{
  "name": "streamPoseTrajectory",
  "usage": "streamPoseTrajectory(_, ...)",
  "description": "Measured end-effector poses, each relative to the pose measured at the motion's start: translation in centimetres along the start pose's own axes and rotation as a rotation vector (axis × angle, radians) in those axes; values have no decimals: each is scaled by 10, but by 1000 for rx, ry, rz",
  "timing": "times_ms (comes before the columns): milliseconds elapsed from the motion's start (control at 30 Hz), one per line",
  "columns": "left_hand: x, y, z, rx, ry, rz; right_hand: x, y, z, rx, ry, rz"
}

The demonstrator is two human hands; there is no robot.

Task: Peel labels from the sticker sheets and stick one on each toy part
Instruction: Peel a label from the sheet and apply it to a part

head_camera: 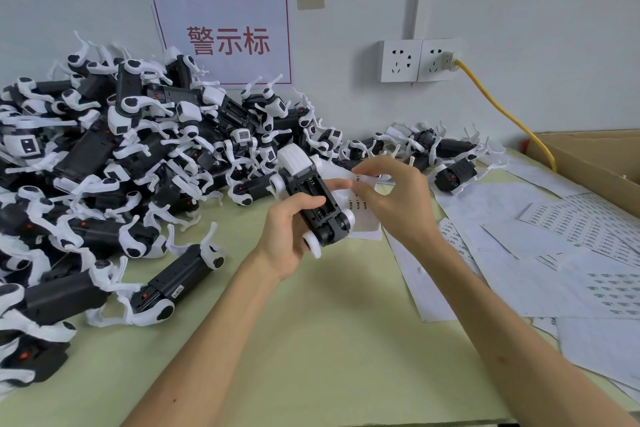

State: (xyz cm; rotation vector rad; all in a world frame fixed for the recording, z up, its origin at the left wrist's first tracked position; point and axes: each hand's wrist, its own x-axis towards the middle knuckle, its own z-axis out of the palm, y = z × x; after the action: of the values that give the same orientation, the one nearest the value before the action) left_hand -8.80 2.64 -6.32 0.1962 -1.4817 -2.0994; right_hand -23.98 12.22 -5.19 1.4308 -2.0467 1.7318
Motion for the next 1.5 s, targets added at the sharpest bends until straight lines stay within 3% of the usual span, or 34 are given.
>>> streamPoseTrajectory(1000, -2, 2, 2, -111, -10, -9, 0, 3, 2, 343, 18, 236)
streamPoseTrajectory(1500, 0, 1, 0, -45, 40, -7, -4, -4, 5, 212, 78, 142)
